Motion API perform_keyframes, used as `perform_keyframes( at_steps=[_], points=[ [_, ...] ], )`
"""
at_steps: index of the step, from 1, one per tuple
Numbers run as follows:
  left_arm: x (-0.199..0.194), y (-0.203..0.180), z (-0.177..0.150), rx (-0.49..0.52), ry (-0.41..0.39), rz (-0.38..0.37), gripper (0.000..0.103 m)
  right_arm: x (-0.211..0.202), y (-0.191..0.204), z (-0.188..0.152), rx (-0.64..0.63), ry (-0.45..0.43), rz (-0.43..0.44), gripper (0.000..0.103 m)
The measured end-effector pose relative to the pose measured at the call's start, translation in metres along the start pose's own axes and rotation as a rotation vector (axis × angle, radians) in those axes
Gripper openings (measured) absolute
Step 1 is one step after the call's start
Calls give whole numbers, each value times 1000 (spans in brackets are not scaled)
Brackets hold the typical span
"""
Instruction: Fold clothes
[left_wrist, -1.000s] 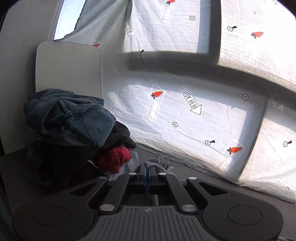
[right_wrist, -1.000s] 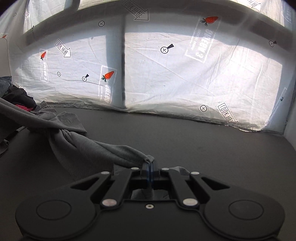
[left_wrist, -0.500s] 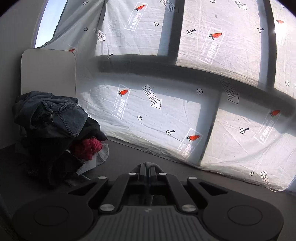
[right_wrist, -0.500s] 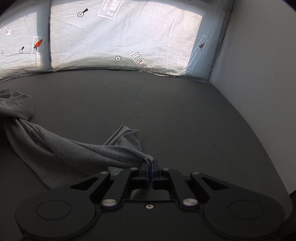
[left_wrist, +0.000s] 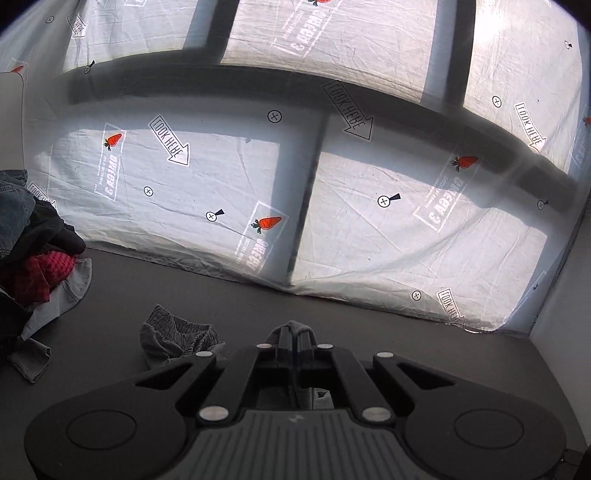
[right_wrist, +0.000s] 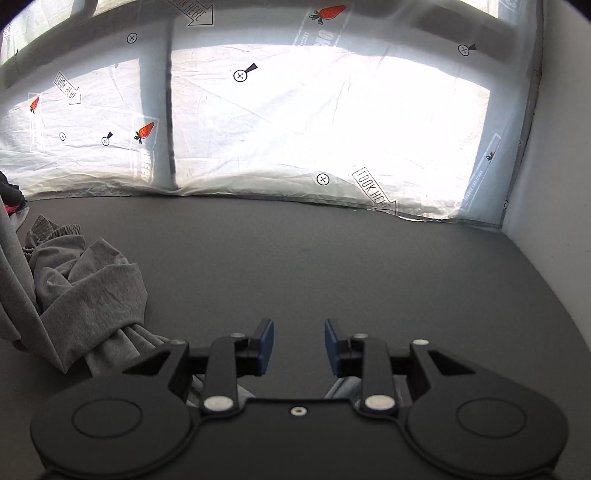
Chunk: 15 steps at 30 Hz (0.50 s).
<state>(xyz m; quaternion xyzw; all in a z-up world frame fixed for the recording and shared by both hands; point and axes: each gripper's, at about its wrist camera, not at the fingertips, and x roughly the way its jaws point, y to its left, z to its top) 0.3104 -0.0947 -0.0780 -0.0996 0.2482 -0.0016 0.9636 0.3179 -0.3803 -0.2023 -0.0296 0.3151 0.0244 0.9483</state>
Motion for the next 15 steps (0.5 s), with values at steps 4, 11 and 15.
perform_keyframes(
  at_steps=[4, 11, 15],
  points=[
    [46, 2, 6, -47, 61, -44, 2, 37, 28, 21, -37, 18, 79, 32],
    [123, 9, 5, -10, 222, -28, 9, 83, 61, 45, -52, 103, 219, 36],
    [140, 24, -6, -20, 269, 19, 34, 98, 80, 45, -79, 159, 305, 36]
  ],
)
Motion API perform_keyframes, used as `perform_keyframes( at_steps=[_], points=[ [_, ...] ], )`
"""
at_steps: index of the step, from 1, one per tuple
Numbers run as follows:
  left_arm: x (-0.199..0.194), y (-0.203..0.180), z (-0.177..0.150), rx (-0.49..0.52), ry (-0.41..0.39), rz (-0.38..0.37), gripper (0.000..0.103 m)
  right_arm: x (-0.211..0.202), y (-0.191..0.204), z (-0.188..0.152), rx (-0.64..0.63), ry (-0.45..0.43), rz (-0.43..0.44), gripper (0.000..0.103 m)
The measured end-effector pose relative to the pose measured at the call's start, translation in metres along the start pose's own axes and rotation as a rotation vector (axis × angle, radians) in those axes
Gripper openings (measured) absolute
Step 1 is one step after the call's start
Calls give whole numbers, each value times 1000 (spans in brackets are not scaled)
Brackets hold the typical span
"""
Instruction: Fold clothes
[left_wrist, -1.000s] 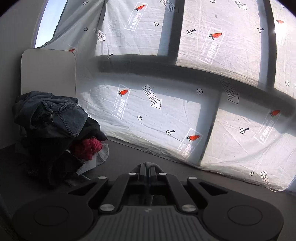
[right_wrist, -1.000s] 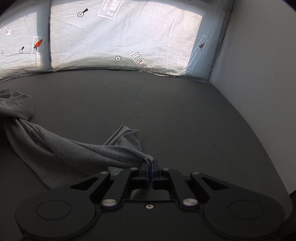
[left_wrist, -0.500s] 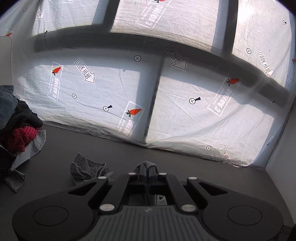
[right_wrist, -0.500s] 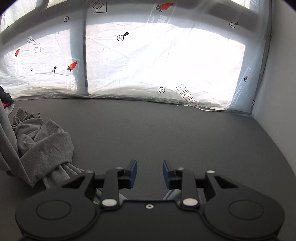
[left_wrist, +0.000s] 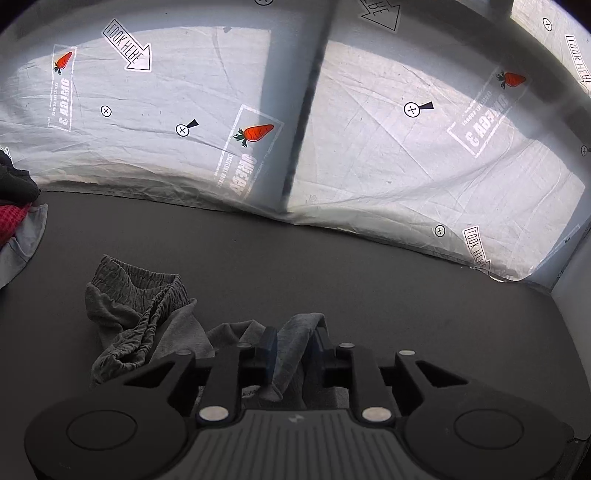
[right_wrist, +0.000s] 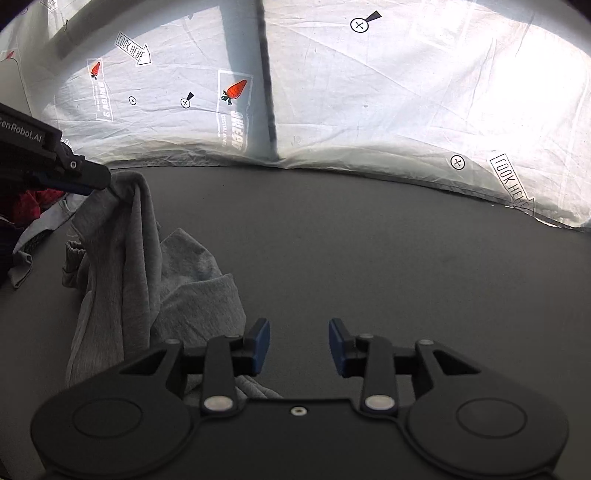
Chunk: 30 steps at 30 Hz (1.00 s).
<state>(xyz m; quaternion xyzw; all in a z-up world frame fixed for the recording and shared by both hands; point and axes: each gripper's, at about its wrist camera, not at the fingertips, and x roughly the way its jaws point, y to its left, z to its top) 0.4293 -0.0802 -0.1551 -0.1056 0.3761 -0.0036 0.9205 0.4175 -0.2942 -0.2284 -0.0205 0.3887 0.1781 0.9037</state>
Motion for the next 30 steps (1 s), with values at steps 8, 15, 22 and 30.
perform_keyframes(
  at_steps=[8, 15, 22, 30],
  points=[
    [21, 59, -6, -51, 60, 200, 41, 30, 28, 14, 90, 53, 256, 40],
    [50, 91, -14, -3, 120, 292, 48, 54, 57, 23, 100, 99, 362, 43],
    [74, 102, -22, 3, 148, 286, 50, 72, 59, 18, 153, 169, 372, 8],
    [69, 117, -23, -84, 130, 279, 16, 14, -32, 89, 250, -114, 209, 6]
  ],
)
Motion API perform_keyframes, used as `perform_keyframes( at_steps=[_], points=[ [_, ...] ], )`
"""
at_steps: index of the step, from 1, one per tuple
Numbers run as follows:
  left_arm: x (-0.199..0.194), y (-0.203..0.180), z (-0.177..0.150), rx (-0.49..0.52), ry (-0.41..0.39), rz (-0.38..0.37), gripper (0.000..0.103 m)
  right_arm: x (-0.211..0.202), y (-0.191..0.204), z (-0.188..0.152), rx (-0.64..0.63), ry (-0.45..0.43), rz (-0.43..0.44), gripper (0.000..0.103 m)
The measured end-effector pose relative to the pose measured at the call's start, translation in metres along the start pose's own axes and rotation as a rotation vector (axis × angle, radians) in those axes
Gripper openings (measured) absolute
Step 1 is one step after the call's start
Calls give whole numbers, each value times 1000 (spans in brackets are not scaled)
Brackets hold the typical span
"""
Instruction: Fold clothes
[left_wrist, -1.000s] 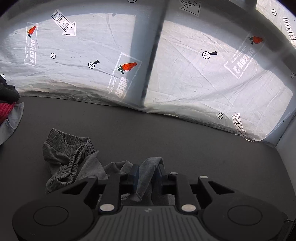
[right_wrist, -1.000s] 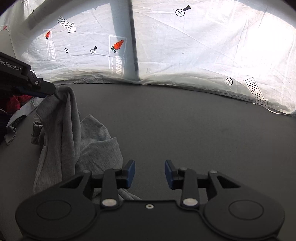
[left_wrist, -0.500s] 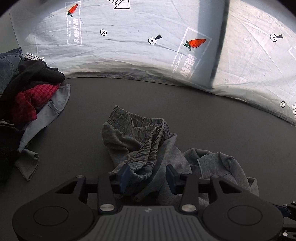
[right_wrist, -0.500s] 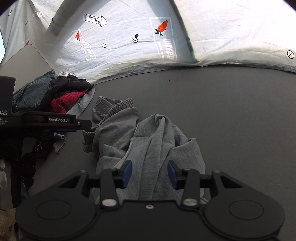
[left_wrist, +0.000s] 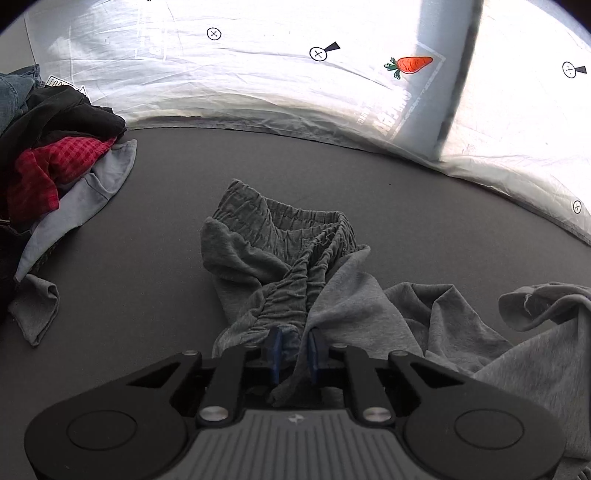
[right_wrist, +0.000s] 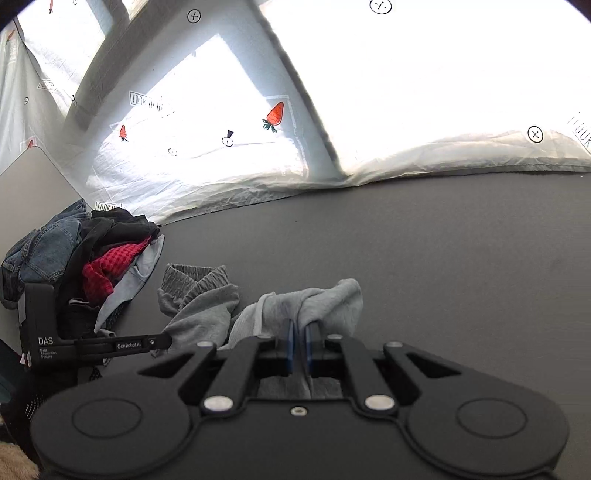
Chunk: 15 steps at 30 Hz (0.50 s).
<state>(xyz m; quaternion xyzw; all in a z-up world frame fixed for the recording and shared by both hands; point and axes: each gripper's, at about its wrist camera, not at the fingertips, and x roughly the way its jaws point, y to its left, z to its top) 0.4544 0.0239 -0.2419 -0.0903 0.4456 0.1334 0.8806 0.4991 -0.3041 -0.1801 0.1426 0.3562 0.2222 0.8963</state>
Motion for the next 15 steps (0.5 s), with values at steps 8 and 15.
perform_keyframes(
  at_steps=[8, 15],
  points=[
    [-15, 15, -12, -110, -6, -49, 15, -88, -105, 96, -14, -386, -738, 12],
    [-25, 17, -19, -106, -15, -56, 17, -76, -116, 19, 26, -161, -682, 39]
  ],
)
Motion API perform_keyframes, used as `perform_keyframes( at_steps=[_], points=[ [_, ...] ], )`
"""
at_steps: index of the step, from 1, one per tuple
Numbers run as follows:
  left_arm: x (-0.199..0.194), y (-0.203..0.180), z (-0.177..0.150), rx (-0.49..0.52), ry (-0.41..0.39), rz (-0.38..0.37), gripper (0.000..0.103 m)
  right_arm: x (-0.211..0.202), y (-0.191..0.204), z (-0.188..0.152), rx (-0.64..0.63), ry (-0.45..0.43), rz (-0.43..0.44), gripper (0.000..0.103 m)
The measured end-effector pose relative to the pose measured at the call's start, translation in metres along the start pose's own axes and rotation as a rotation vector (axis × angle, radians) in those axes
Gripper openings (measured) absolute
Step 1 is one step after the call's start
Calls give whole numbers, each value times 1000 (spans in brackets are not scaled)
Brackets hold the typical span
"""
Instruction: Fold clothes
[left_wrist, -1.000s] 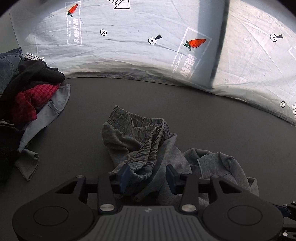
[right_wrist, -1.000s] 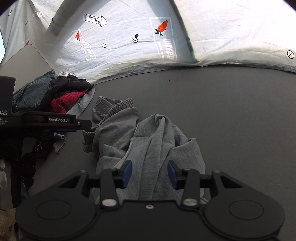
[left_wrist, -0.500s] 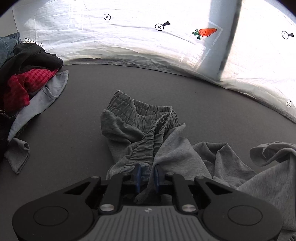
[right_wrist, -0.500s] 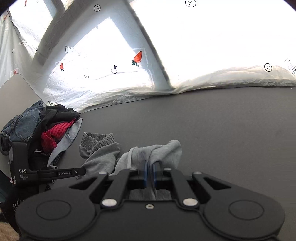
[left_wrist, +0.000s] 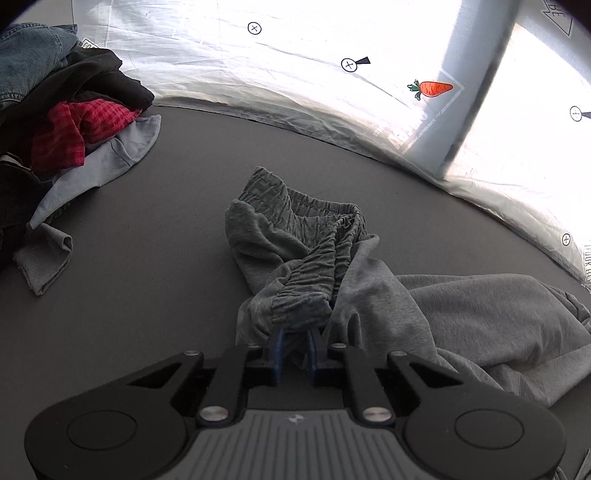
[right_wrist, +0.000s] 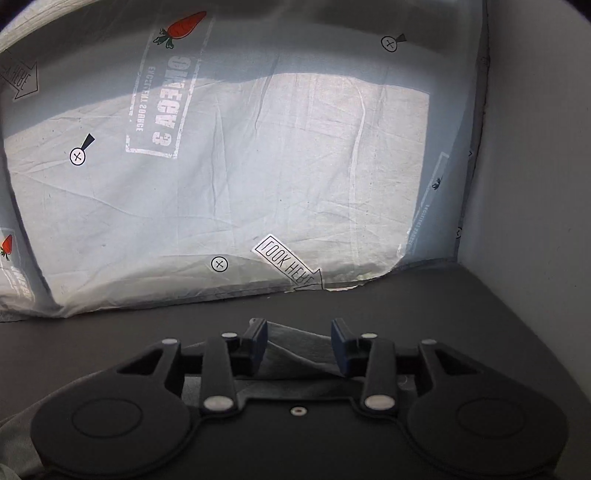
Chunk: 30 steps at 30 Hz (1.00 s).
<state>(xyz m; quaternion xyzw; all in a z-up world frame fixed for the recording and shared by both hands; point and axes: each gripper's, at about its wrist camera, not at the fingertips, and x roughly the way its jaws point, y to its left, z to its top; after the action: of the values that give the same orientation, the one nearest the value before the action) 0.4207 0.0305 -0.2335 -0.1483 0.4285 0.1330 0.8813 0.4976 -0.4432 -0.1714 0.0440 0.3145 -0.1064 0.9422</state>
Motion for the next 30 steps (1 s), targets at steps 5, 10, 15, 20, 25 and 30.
perform_keyframes(
  at_steps=[5, 10, 15, 20, 25, 30],
  points=[
    [-5, -14, 14, 64, -60, -64, 33, -5, 37, -76, -11, 181, 63, 39],
    [21, -48, 30, 208, -94, -75, 49, -5, 45, -92, 2, 229, 90, 39],
    [72, -62, 58, 252, -56, -14, 49, -6, 34, -81, 38, 202, 71, 40],
    [124, -51, 79, 193, 52, -49, 46, 0, 27, -82, 63, 222, 39, 40],
    [136, -35, 81, 71, 68, -85, 9, -1, 18, -87, 125, 240, 14, 40],
    [77, -17, 77, -15, -77, -148, 7, -13, 9, -85, 165, 214, -6, 39]
  ],
)
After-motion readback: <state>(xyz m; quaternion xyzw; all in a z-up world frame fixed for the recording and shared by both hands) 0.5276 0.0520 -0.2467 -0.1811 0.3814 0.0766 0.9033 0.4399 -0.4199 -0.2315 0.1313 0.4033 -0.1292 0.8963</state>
